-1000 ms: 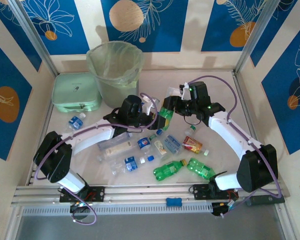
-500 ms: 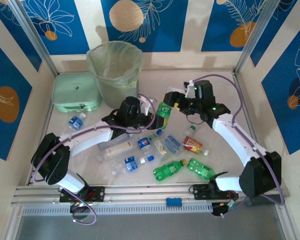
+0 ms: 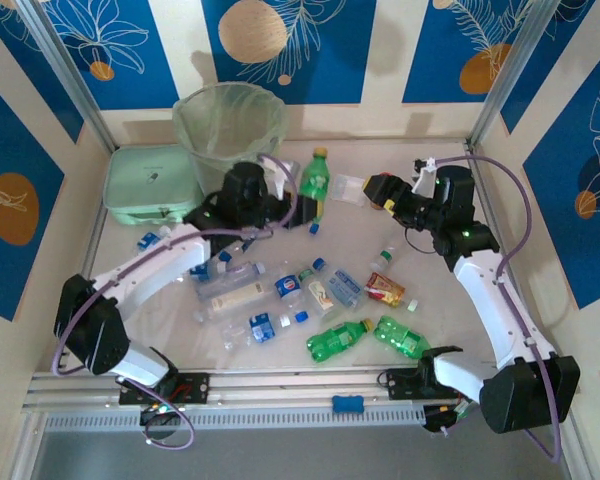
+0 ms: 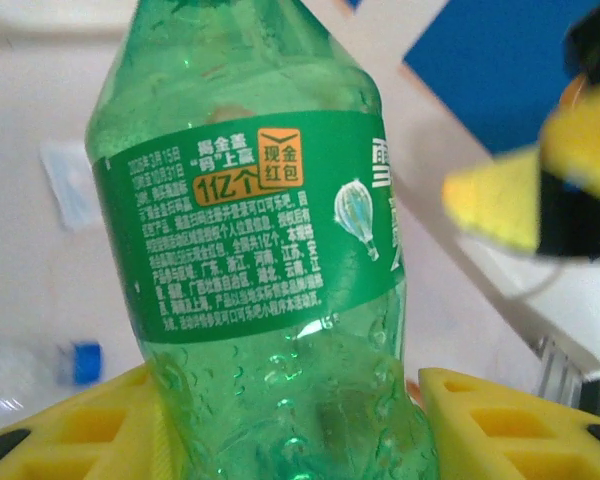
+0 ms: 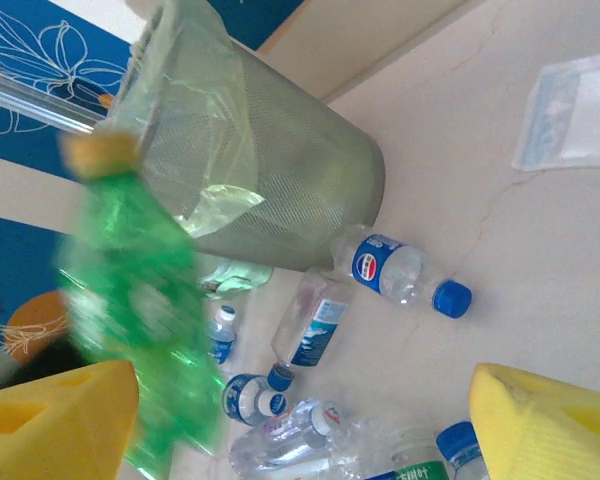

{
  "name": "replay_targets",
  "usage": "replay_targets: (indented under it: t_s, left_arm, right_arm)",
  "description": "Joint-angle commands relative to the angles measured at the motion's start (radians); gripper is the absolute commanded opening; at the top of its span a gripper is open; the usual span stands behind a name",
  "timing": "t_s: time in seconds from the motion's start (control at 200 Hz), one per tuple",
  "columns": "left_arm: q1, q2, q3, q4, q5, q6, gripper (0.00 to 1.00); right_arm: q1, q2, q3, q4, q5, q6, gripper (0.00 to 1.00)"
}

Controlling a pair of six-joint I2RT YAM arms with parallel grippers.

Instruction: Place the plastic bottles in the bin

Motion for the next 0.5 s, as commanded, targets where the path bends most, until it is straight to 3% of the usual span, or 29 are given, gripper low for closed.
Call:
replay_targets:
  t_s: [0.0,0.23,0.495]
  left_arm:
    - [0.090,-0.028,0.138,-0.084,0.035,0.043,0.48]
    - [0.272,0.067,0.387,-0.220,0.069,0.102,0.48]
    - [0.417,0.210,0.610,-0.387,0.055,0.176,0.48]
  right_arm:
    - [-0.006,-0.012,-0.027,0.013,-0.032,0.018,0.86]
    - [-0.006,-0.020,-0.063,0.014,-0.031,0.025,0.86]
    - [-0.013,-0.040,-0.081,-0.035,-0.004,-0.004,0.86]
